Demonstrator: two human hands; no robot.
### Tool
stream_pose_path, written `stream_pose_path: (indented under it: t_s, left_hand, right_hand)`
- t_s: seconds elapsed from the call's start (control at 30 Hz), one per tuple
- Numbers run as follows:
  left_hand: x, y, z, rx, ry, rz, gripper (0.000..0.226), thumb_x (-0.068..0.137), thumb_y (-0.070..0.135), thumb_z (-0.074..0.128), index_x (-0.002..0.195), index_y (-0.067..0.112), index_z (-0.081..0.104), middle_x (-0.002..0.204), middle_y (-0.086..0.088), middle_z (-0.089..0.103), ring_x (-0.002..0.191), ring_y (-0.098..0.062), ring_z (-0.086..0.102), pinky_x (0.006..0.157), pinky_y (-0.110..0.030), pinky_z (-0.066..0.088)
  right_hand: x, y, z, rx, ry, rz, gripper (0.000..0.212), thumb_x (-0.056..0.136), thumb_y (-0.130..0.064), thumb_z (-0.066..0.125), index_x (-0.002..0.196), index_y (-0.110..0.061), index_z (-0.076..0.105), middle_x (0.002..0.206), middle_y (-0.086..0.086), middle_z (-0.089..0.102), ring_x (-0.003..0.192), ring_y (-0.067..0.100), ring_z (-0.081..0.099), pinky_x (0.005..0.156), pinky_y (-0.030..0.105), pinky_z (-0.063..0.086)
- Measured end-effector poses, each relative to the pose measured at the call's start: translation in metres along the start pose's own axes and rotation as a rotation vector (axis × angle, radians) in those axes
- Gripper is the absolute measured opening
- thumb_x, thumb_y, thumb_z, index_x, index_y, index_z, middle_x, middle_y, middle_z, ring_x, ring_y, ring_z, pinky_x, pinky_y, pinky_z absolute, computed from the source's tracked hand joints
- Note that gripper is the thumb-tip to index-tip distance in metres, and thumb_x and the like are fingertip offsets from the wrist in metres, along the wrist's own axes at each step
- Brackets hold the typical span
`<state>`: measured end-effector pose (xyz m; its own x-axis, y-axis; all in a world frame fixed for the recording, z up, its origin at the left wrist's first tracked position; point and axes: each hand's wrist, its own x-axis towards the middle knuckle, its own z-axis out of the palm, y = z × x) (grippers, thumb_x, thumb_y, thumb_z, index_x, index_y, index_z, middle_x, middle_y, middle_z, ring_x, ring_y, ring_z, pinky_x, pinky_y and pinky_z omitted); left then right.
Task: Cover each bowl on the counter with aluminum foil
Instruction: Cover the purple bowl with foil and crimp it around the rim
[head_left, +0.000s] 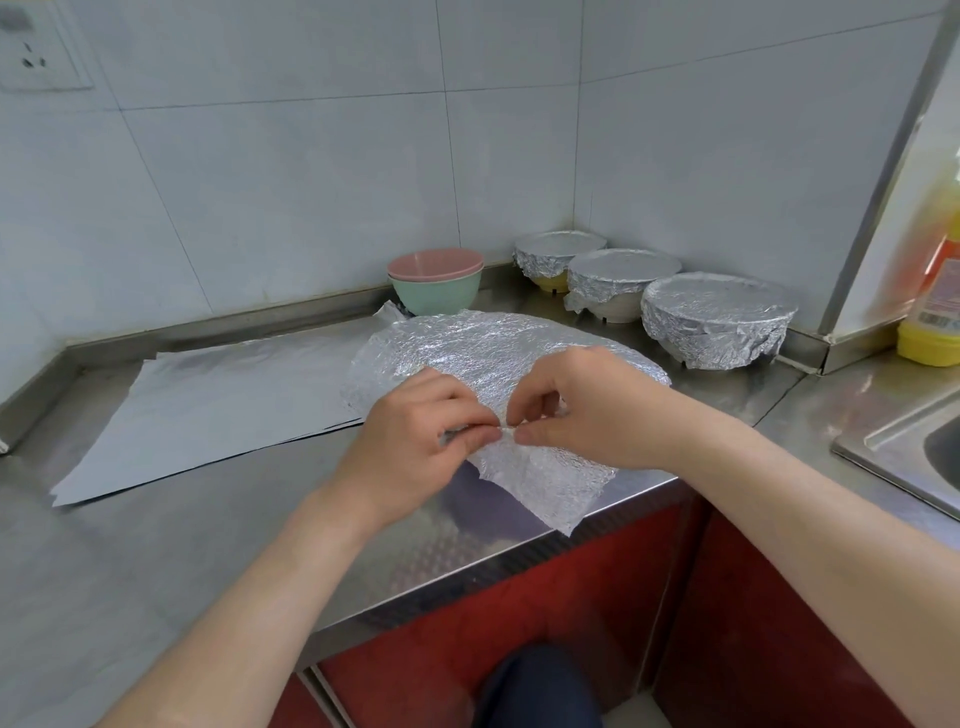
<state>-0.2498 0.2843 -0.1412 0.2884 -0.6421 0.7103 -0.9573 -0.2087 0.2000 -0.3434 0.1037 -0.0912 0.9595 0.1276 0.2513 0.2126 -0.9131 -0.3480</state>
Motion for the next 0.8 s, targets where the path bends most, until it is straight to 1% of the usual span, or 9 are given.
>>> stream_pose_path:
  t_s: [0.1,0.17,0.23,0.3,0.4,0.53,0.63,0.7,0.8]
  left_hand:
    - [-0.001,-0.002,0.005,0.083,0.017,0.079,0.020,0.090,0.025,0.062,0.084,0.009,0.072,0.081,0.001,0.063,0.077,-0.018,0.053,0.071,-0.025,0.042]
    - [-0.005,-0.002,0.010,0.099,0.058,0.088,0.021,0.093,0.020,0.060,0.083,0.005,0.070,0.082,-0.002,0.063,0.078,-0.021,0.053,0.072,-0.027,0.043]
    - [-0.007,-0.002,0.013,0.086,0.085,0.075,0.023,0.093,0.019,0.057,0.082,0.003,0.069,0.082,-0.003,0.063,0.079,-0.023,0.054,0.073,-0.029,0.043]
    - [-0.006,-0.003,0.012,0.063,0.087,0.062,0.025,0.093,0.020,0.056,0.081,0.003,0.070,0.083,-0.002,0.064,0.079,-0.022,0.055,0.073,-0.030,0.044]
    - [-0.006,-0.006,0.008,0.023,0.080,0.020,0.021,0.090,0.021,0.060,0.083,0.006,0.072,0.084,0.001,0.065,0.082,-0.018,0.055,0.075,-0.030,0.045]
    - [-0.010,-0.004,-0.001,-0.130,0.112,-0.151,0.009,0.080,0.019,0.071,0.087,0.017,0.076,0.089,0.010,0.065,0.088,-0.011,0.060,0.080,-0.025,0.047]
    - [-0.008,0.001,-0.006,-0.221,0.085,-0.228,0.014,0.078,0.021,0.075,0.090,0.027,0.075,0.091,0.015,0.066,0.090,-0.011,0.062,0.083,-0.019,0.046]
    - [-0.006,0.000,-0.007,-0.246,0.077,-0.273,0.014,0.075,0.028,0.079,0.088,0.029,0.075,0.090,0.013,0.067,0.089,-0.010,0.063,0.082,-0.020,0.047]
    - [-0.005,-0.002,-0.008,-0.226,0.069,-0.285,0.010,0.074,0.029,0.077,0.083,0.026,0.077,0.088,0.013,0.068,0.089,-0.011,0.062,0.081,-0.026,0.049]
  right_hand:
    - [0.000,-0.001,0.006,-0.211,0.029,-0.099,0.014,0.089,-0.031,0.065,0.100,-0.023,0.068,0.088,-0.009,0.055,0.094,0.015,0.054,0.077,0.028,0.039]
    - [-0.002,-0.003,0.013,-0.297,0.076,-0.160,0.013,0.091,-0.029,0.063,0.099,-0.019,0.066,0.092,-0.004,0.057,0.097,0.019,0.053,0.072,0.027,0.032]
    - [-0.003,-0.004,0.020,-0.401,0.147,-0.217,0.010,0.083,-0.022,0.073,0.088,-0.014,0.067,0.084,0.002,0.061,0.085,0.026,0.058,0.065,0.028,0.031]
    - [-0.003,-0.004,0.025,-0.452,0.200,-0.225,0.021,0.065,-0.014,0.084,0.071,-0.013,0.064,0.068,0.004,0.058,0.066,0.027,0.058,0.053,0.030,0.037]
    - [0.000,-0.009,0.030,-0.487,0.235,-0.221,0.031,0.049,-0.006,0.087,0.060,-0.013,0.059,0.058,0.004,0.053,0.055,0.026,0.052,0.048,0.031,0.041]
    - [0.001,-0.015,0.042,-0.464,0.303,-0.171,0.026,0.055,-0.008,0.087,0.061,-0.014,0.063,0.058,0.003,0.054,0.055,0.024,0.052,0.048,0.030,0.042]
    - [0.003,-0.019,0.045,-0.378,0.321,-0.141,0.014,0.069,-0.014,0.082,0.070,-0.014,0.068,0.064,0.003,0.059,0.062,0.025,0.056,0.054,0.033,0.046]
    - [0.003,-0.021,0.038,-0.209,0.276,-0.081,0.011,0.084,-0.026,0.071,0.088,-0.016,0.070,0.075,-0.002,0.061,0.074,0.020,0.056,0.065,0.034,0.047]
    - [0.000,-0.014,0.017,0.116,0.208,-0.009,0.018,0.087,-0.033,0.068,0.100,-0.021,0.071,0.080,-0.010,0.064,0.075,0.009,0.056,0.070,0.024,0.045]
